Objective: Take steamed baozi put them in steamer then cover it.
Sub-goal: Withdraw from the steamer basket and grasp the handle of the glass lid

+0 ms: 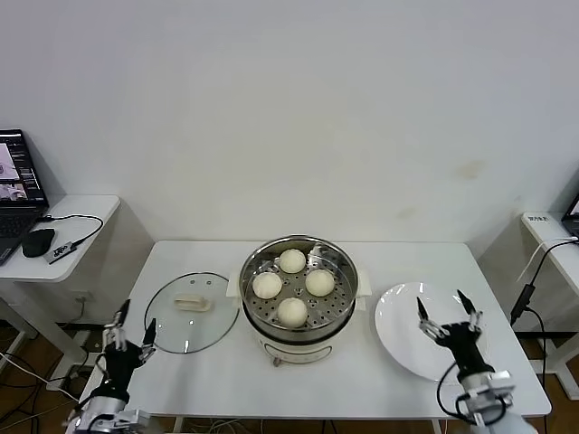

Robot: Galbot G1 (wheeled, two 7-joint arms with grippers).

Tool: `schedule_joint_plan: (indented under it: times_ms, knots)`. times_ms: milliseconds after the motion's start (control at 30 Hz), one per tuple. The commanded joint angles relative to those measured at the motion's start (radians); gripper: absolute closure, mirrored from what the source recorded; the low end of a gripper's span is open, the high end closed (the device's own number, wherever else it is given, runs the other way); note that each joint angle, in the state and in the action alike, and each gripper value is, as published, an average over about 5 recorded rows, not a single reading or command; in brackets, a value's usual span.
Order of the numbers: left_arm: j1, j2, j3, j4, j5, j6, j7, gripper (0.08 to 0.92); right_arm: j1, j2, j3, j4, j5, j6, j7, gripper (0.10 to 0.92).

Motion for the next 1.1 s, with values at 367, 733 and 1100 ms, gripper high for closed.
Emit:
schedule_joint_plan:
  times_ms: [367, 733, 1100]
  knots:
    - [-0.423, 0.111, 0.252, 0.459, 0.377, -0.056, 0.049, 0.177, -0.145, 0.137, 0.139, 0.027, -0.07, 0.027, 0.02, 0.203]
    - [-0.513, 0.101, 0.295, 0.549, 0.345, -0.063, 0.06, 0.177, -0.155, 0.148, 0.147, 0.042, -0.093, 0.021, 0.019, 0.203]
    - [-0.582, 0.097, 0.306, 0.606, 0.345, -0.055, 0.067, 0.177, -0.161, 0.151, 0.145, 0.028, -0.101, 0.029, 0.016, 0.203]
